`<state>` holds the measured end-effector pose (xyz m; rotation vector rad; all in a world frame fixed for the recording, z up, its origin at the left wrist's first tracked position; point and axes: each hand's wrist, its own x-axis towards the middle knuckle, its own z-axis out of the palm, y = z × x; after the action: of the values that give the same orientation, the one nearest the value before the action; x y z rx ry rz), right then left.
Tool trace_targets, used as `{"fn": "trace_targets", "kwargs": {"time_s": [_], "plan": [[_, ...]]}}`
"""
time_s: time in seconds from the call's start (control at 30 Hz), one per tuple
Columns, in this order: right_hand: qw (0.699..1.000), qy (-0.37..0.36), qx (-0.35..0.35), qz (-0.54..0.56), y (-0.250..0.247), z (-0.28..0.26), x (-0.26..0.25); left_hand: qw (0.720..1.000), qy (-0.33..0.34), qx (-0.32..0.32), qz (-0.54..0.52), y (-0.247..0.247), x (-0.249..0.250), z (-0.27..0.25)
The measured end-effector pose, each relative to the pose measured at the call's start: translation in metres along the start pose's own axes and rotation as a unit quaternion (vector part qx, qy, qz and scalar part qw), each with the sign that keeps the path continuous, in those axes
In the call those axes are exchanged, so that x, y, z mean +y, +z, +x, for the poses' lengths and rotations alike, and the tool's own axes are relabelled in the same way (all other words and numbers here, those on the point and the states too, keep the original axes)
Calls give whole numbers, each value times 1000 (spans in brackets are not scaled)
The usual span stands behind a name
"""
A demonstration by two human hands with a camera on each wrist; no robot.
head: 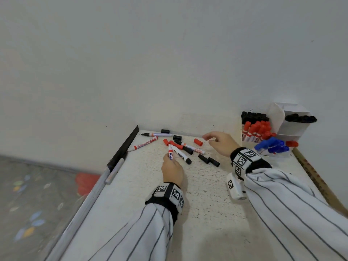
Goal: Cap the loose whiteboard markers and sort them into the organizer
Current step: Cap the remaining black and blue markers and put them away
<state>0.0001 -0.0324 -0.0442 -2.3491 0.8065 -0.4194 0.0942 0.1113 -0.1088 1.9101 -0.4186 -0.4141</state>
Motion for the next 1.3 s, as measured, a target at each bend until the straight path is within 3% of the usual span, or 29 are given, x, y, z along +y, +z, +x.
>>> {"fn": "trace_targets", "kwargs": {"time_s": [0.13, 0.27, 0.33, 0.5, 0.63, 0.7, 0.8, 0.87, 1.0, 1.17, 1.3], "plan": [[993, 27, -110, -46, 48, 24, -14, 1000, -9, 9, -1, 2, -5, 3], [985, 14, -166, -56, 76, 38, -27, 1000, 3, 12, -9, 3, -8, 5], [975, -3, -185, -120, 84, 47, -26, 1000, 4, 12, -10, 4, -9, 6], [959, 24, -160, -234, 90, 57, -23, 1000, 4, 8, -13, 6, -12, 7], [956, 39, -145, -253, 86, 55, -23, 1000, 14, 8, -3, 5, -12, 7], [968, 47, -101, -226, 82, 53, -21, 1000, 17, -2, -13, 5, -12, 6], [995, 51, 10, -81, 68, 48, -19, 999, 32, -14, -11, 4, -12, 7], [998, 30, 46, -7, 55, 41, -20, 998, 51, -31, 17, 4, -12, 7], [999, -14, 39, 1, 36, 27, -16, 996, 65, -63, 19, 3, -12, 3], [999, -17, 4, -28, 22, 1, -3, 991, 105, -83, 28, 0, -8, -3], [999, -15, 22, 28, 16, -15, 6, 981, 129, -111, 90, 2, -9, -4]]}}
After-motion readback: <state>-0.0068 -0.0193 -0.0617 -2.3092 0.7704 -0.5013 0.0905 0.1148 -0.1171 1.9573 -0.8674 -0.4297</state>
